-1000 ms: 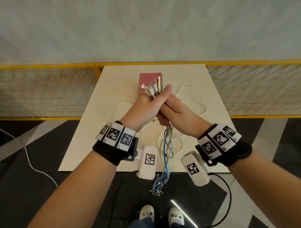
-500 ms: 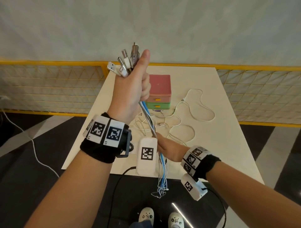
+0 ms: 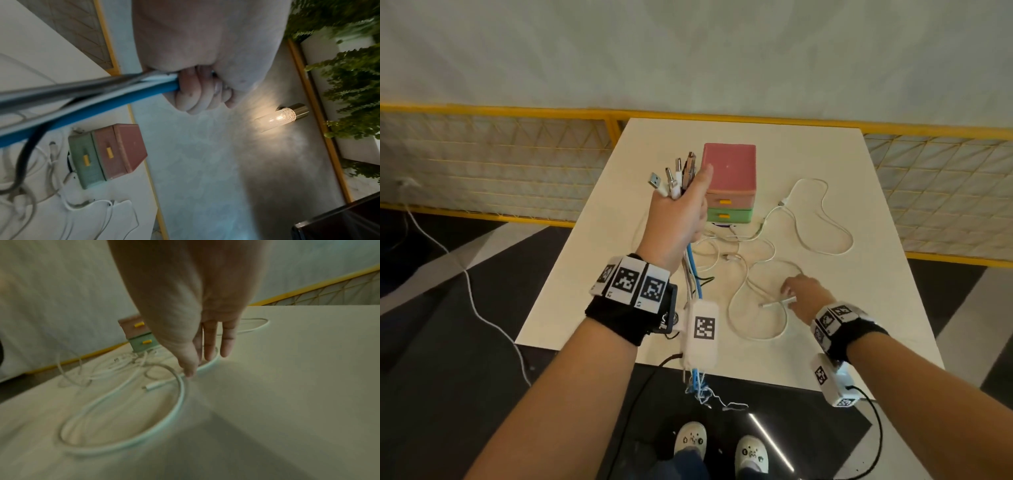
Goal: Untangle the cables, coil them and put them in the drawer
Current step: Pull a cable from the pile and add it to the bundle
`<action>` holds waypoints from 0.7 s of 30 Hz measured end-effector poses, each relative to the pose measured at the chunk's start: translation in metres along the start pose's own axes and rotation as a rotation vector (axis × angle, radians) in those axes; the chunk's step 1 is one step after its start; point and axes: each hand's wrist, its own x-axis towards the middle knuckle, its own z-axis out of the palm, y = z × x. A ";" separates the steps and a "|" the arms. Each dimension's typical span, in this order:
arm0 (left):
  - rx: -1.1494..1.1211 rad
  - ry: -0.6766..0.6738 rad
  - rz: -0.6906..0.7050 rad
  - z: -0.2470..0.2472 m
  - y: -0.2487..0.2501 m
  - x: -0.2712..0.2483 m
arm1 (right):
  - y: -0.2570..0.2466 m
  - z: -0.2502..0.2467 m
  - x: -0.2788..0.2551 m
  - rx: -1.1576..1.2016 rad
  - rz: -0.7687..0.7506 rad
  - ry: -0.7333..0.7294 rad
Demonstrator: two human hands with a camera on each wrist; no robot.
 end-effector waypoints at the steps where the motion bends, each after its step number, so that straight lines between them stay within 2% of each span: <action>1: -0.008 -0.007 -0.011 0.002 -0.002 0.001 | 0.002 0.003 -0.001 -0.016 -0.002 -0.020; 3: -0.016 -0.023 -0.008 0.006 -0.005 0.004 | 0.002 0.005 -0.002 -0.008 -0.009 -0.002; 10: 0.017 -0.066 0.004 0.019 -0.013 0.009 | 0.003 -0.019 -0.017 -0.262 -0.105 -0.074; 13: 0.025 -0.050 -0.001 0.022 -0.016 0.011 | -0.007 -0.050 -0.027 -0.472 -0.144 0.066; 16: 0.092 -0.090 0.058 0.023 -0.019 0.012 | -0.018 -0.082 -0.040 -0.637 -0.236 0.198; 21: 0.194 -0.213 0.099 0.031 -0.021 -0.002 | -0.044 -0.123 -0.065 -0.535 -0.308 0.418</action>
